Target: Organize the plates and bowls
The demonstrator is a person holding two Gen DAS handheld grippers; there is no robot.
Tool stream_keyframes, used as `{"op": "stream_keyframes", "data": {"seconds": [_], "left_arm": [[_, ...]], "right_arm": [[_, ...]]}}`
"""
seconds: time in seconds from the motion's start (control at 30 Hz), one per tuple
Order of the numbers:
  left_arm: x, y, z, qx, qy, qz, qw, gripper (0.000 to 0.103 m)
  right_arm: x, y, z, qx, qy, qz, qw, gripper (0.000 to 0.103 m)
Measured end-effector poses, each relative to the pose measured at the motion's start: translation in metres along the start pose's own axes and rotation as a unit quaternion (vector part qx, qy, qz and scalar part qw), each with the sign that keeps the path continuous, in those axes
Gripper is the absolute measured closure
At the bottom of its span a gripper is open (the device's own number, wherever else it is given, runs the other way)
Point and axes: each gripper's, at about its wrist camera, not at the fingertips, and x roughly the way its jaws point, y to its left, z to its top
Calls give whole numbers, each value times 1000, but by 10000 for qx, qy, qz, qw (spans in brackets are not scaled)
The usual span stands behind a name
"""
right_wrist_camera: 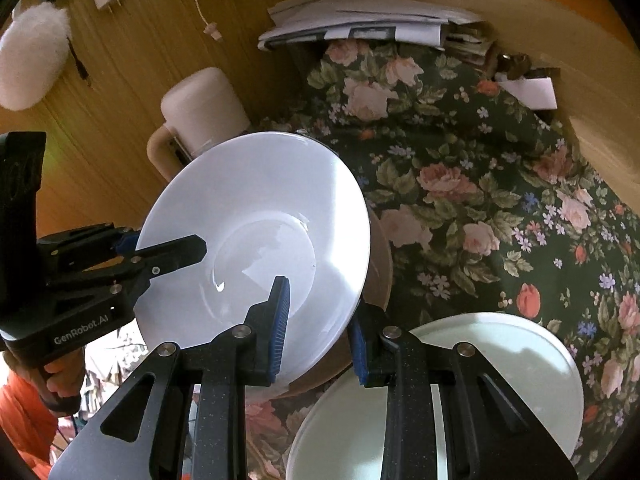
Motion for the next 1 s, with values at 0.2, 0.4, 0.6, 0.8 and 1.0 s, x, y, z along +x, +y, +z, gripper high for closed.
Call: {"op": "stream_keyframes", "data": {"seconds": [0.2, 0.4, 0.6, 0.8, 1.0], "left_arm": [[8, 2, -2, -53, 62, -50, 10000, 79], [8, 5, -1, -110, 17, -66, 9999, 79], [10, 6, -3, -118, 0, -25, 9999, 79], [11, 5, 0, -90, -42, 21, 9999, 79], [11, 8, 4, -181, -55, 39, 9998, 79]], "right_arm": [[4, -4, 1, 27, 147, -53, 9999, 76], [3, -3, 4, -54, 193, -128, 9997, 75], [-5, -5, 7, -73, 111, -222, 9997, 75], [-12, -4, 8, -281, -36, -375, 9989, 68], [-9, -9, 4, -187, -61, -298, 9994, 68]]}}
